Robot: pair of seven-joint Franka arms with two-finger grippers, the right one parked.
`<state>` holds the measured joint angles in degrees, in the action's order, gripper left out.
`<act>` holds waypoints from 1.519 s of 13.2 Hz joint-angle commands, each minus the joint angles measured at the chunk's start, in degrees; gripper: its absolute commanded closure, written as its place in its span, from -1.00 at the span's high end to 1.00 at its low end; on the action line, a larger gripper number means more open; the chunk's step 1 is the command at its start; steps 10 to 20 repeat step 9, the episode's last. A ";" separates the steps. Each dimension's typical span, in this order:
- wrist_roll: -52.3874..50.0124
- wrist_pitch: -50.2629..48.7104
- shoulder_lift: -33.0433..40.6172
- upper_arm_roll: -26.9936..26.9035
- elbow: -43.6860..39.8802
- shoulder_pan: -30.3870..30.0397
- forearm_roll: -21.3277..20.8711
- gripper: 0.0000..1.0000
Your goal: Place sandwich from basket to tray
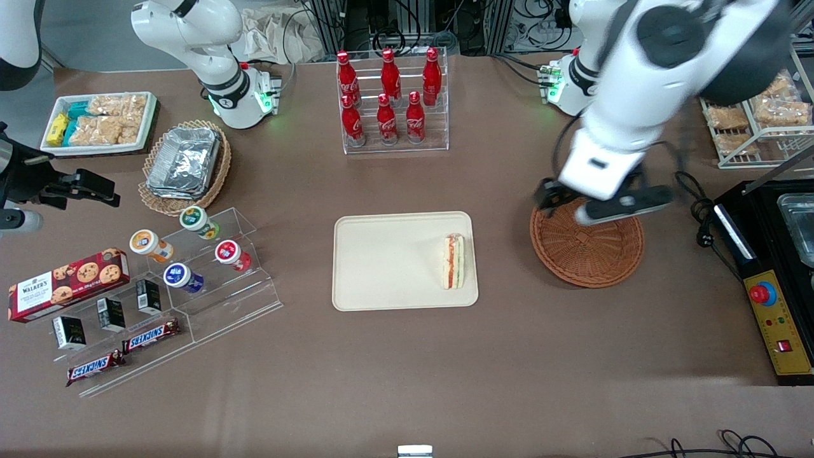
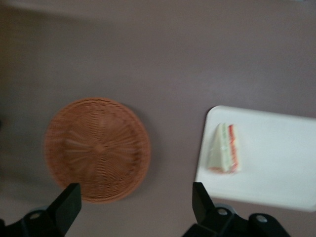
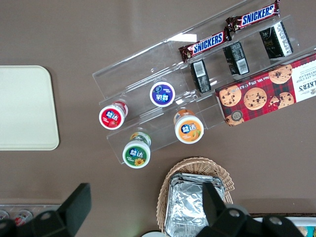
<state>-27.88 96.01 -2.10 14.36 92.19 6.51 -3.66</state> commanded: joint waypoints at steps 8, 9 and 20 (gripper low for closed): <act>33.42 -7.06 4.05 -13.74 -1.21 -0.09 -0.04 1.00; 33.07 -7.06 3.77 -13.74 -1.40 -0.09 0.83 1.00; 33.07 -7.06 3.77 -13.74 -1.40 -0.09 0.83 1.00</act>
